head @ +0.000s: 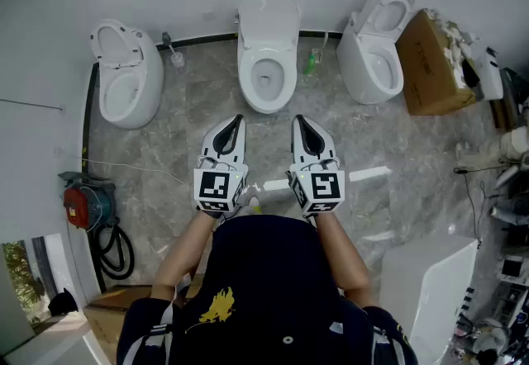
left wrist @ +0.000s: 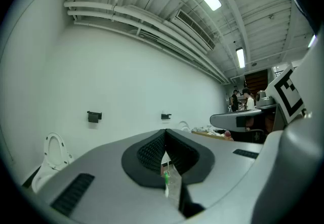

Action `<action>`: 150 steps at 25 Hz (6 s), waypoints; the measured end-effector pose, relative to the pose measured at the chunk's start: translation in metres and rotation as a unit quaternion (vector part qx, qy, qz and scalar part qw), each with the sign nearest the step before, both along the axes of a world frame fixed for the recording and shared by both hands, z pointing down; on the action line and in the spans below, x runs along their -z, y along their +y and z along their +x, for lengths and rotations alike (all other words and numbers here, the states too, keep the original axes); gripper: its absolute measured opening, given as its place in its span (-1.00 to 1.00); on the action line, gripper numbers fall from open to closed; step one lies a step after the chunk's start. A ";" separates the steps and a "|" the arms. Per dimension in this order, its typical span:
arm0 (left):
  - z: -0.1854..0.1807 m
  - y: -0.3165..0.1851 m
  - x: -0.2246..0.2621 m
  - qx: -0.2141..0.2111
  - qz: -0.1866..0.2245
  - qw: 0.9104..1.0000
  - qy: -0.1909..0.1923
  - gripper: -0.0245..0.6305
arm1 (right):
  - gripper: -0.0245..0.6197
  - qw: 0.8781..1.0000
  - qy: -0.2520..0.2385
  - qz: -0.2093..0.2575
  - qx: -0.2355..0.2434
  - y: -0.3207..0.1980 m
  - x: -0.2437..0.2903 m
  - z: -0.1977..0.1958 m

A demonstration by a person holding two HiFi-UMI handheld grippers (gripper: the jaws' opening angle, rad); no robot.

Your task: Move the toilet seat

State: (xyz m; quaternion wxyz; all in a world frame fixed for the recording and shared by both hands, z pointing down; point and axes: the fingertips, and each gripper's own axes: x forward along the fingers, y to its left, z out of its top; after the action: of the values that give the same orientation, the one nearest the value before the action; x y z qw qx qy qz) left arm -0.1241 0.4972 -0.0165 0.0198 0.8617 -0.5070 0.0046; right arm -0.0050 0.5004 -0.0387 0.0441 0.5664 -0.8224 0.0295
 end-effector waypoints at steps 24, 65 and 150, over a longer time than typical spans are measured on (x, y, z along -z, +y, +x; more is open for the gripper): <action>-0.016 -0.055 -0.007 -0.017 -0.017 1.000 -0.003 -0.87 | -0.84 0.998 0.002 0.014 -0.067 -0.040 0.003 0.031; 0.058 -0.442 -0.171 0.090 -0.178 0.971 -0.134 -0.86 | -0.84 0.986 -0.016 -0.168 -0.017 -0.458 -0.178 0.135; 0.053 -0.348 -0.768 0.083 -0.681 0.726 0.045 -0.29 | -0.08 0.732 -0.207 -0.615 -0.210 -0.333 -0.801 0.128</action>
State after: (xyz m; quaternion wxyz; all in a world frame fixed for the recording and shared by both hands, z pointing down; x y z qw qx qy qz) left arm -0.0716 0.1492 0.7512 0.6245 0.5700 -0.4358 0.3085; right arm 0.1228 0.1671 0.7625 0.2042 0.5537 -0.4740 0.6535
